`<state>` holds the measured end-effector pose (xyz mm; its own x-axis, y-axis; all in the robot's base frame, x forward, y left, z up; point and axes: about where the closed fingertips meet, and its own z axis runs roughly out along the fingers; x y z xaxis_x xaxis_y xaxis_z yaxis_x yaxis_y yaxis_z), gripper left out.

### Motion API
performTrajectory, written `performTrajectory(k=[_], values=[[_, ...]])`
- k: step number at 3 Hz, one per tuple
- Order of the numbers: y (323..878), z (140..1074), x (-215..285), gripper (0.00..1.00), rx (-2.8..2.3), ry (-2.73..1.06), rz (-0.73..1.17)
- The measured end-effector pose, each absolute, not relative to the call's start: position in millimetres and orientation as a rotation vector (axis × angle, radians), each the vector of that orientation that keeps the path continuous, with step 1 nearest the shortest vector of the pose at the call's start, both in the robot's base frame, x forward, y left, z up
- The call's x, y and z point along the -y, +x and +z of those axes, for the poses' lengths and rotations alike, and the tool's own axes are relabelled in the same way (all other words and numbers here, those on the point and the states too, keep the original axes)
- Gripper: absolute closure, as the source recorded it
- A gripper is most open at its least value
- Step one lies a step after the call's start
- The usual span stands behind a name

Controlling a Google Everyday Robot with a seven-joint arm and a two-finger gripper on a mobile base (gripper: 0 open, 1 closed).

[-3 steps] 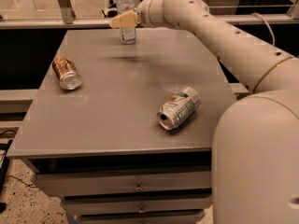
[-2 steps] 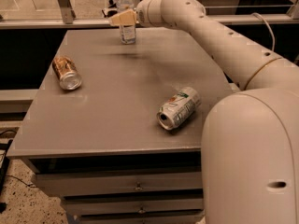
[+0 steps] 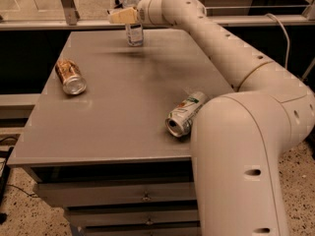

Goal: Move blue plastic bottle near 7up can

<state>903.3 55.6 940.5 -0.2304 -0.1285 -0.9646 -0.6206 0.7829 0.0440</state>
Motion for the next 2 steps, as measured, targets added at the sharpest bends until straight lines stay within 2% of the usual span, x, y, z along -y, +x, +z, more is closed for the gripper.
performTrajectory(k=[1,2], values=[[909.0,940.7,-60.0,0.25,-1.763,-0.580,0.520],[903.8,945.1,-53.5,0.56,-1.745,-0.564,0.531]])
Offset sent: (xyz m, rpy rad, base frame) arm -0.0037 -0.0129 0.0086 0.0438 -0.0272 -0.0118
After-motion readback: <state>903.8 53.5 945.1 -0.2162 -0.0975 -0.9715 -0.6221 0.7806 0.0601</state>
